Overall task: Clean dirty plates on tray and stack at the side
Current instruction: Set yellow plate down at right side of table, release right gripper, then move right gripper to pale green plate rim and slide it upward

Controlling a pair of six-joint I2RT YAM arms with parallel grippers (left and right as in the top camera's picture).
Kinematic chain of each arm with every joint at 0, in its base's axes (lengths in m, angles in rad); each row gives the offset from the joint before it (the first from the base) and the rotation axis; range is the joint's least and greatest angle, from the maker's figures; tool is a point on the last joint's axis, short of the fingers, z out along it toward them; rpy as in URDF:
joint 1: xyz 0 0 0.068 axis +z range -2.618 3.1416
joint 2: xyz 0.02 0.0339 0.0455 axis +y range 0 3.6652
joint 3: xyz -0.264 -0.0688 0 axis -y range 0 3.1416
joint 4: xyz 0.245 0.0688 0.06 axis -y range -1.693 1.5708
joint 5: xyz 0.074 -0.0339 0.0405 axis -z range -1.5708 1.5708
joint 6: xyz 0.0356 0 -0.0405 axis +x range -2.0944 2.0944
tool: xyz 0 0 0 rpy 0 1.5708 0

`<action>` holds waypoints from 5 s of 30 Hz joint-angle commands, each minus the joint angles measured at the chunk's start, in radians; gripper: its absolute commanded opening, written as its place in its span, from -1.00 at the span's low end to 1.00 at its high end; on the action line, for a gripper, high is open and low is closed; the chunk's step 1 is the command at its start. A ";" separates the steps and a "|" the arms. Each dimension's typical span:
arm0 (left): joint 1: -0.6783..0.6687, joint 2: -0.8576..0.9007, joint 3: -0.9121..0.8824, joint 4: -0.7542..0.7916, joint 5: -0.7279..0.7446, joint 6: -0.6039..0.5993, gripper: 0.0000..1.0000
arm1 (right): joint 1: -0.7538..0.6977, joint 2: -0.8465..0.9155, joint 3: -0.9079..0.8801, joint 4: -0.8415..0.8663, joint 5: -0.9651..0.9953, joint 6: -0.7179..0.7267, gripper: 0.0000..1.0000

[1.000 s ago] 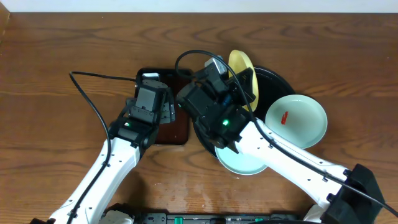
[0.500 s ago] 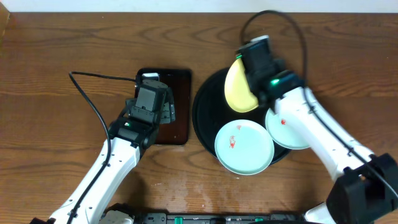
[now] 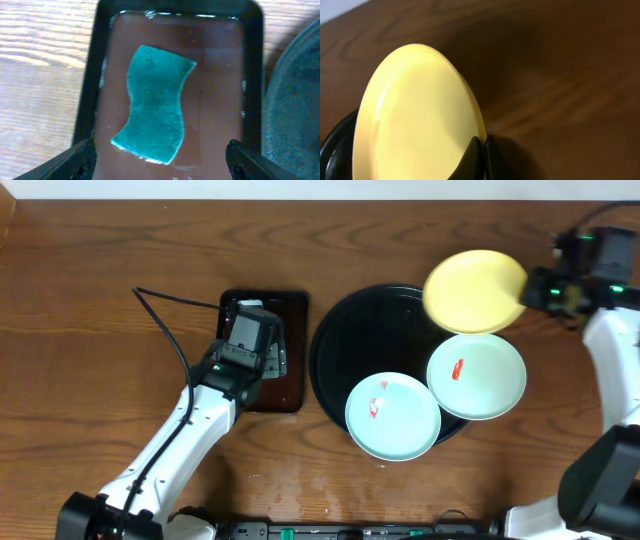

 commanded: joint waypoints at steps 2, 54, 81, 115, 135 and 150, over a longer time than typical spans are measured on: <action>0.005 0.000 -0.004 0.018 0.035 -0.005 0.66 | -0.157 -0.002 0.019 -0.008 -0.065 0.016 -0.98; 0.220 0.045 0.117 -0.117 0.332 -0.084 0.57 | -0.046 -0.003 0.006 -0.345 -0.104 0.046 0.22; 0.222 0.045 0.111 -0.133 0.331 -0.084 0.57 | 0.577 -0.002 -0.090 -0.582 -0.013 0.154 -0.59; 0.222 0.045 0.105 -0.147 0.331 -0.084 0.58 | 0.505 -0.003 -0.285 -0.656 0.001 0.383 -0.46; 0.222 0.045 0.095 -0.147 0.331 -0.084 0.58 | 0.624 -0.003 -0.367 -0.576 0.010 0.505 -0.46; 0.222 0.045 0.095 -0.147 0.331 -0.084 0.58 | 0.622 -0.003 -0.415 -0.523 0.009 0.525 -0.98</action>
